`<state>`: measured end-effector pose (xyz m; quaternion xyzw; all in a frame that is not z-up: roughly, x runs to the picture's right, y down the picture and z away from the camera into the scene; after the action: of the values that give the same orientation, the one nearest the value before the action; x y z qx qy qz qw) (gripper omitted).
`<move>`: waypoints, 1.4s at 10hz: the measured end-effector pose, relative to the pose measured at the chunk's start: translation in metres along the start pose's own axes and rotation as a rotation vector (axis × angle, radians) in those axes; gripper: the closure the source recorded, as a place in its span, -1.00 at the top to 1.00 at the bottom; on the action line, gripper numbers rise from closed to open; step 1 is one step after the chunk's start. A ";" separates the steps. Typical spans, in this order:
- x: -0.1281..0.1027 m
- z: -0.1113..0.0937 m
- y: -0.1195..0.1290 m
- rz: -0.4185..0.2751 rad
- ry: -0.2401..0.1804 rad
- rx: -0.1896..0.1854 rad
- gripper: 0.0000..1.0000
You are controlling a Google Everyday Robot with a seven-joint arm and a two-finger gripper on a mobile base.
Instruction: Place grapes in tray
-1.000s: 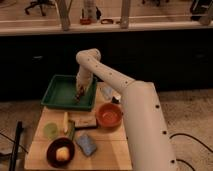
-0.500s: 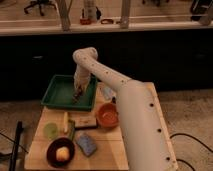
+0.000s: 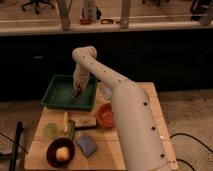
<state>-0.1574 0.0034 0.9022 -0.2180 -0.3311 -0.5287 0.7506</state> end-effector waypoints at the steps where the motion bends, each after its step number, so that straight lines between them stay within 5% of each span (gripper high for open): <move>1: 0.000 0.000 -0.001 -0.001 -0.001 -0.002 0.16; 2: 0.000 0.001 -0.003 -0.005 -0.001 -0.004 0.42; 4: -0.002 0.002 -0.005 -0.009 -0.002 -0.007 0.60; 14: -0.003 -0.002 -0.003 -0.009 -0.008 0.015 0.60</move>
<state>-0.1608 0.0030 0.8990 -0.2132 -0.3388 -0.5287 0.7485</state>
